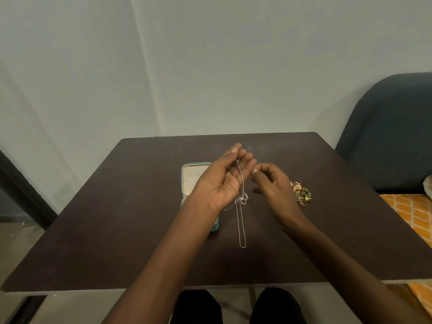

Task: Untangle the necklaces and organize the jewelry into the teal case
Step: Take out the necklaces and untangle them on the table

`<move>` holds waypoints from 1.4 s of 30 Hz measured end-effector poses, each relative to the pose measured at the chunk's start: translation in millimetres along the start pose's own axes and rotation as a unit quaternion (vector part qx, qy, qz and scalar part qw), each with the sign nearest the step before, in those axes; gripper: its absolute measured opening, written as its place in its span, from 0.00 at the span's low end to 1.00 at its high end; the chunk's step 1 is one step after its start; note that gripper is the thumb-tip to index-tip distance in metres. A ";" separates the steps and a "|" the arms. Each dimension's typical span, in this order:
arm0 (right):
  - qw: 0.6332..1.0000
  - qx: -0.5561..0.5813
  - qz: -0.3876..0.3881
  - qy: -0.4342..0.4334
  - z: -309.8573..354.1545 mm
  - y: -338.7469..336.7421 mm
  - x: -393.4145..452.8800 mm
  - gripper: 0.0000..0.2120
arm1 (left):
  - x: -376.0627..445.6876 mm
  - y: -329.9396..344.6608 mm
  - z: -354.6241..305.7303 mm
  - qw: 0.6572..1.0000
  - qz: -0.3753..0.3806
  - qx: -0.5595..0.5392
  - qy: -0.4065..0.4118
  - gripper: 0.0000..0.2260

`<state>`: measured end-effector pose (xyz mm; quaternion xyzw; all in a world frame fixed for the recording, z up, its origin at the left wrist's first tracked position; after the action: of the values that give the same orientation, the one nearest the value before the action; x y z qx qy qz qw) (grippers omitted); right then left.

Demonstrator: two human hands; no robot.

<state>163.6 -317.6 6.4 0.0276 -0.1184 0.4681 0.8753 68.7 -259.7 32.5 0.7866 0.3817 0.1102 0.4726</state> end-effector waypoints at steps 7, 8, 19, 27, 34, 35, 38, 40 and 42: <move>0.903 0.330 0.194 0.196 -13.5 29.8 -25.3 0.11 | 6.6 8.3 -13.3 0.999 -0.010 -0.040 0.028 0.06; 0.907 0.327 0.193 0.184 -11.5 26.5 -24.6 0.11 | 8.1 3.5 -15.4 0.999 -0.021 -0.037 0.032 0.06; 0.988 0.081 0.119 0.048 8.6 -8.7 -10.2 0.09 | 8.5 -41.5 -0.5 0.991 -0.095 0.088 0.021 0.08; 0.998 -0.024 0.056 0.015 17.4 -15.3 -0.6 0.06 | -7.8 -42.0 6.1 0.930 -0.051 0.348 0.103 0.06; 0.998 -0.040 0.055 0.014 18.9 -12.7 1.8 0.06 | -21.3 -31.5 -8.7 0.678 -0.117 0.651 0.320 0.09; 0.997 -0.043 0.056 0.008 19.3 -11.6 1.2 0.06 | -21.0 -32.3 -9.5 0.674 -0.133 0.654 0.318 0.10; 0.998 -0.048 0.051 -0.009 22.6 -8.6 -0.4 0.06 | -25.2 -25.7 -11.9 0.644 -0.138 0.679 0.325 0.10; 0.998 -0.042 0.048 -0.014 25.4 -7.4 -1.4 0.05 | -29.1 -17.8 -14.3 0.649 -0.115 0.668 0.344 0.06; 0.998 -0.034 0.051 -0.015 26.3 -5.9 -2.1 0.05 | -29.3 -16.0 -14.3 0.676 -0.102 0.651 0.330 0.04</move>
<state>162.6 -326.8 31.8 -0.0013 -0.1486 0.5071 0.8490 33.1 -266.8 32.3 0.7641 0.5659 0.0376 -0.3074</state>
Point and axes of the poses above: each hand's wrist, its own x-axis towards the middle knuckle, its own y-axis out of the palm, z = x × y, the point moved 6 cm from there along x, towards the middle knuckle, and after that the axes turned 1 degree about x, right-handed, at the moved point
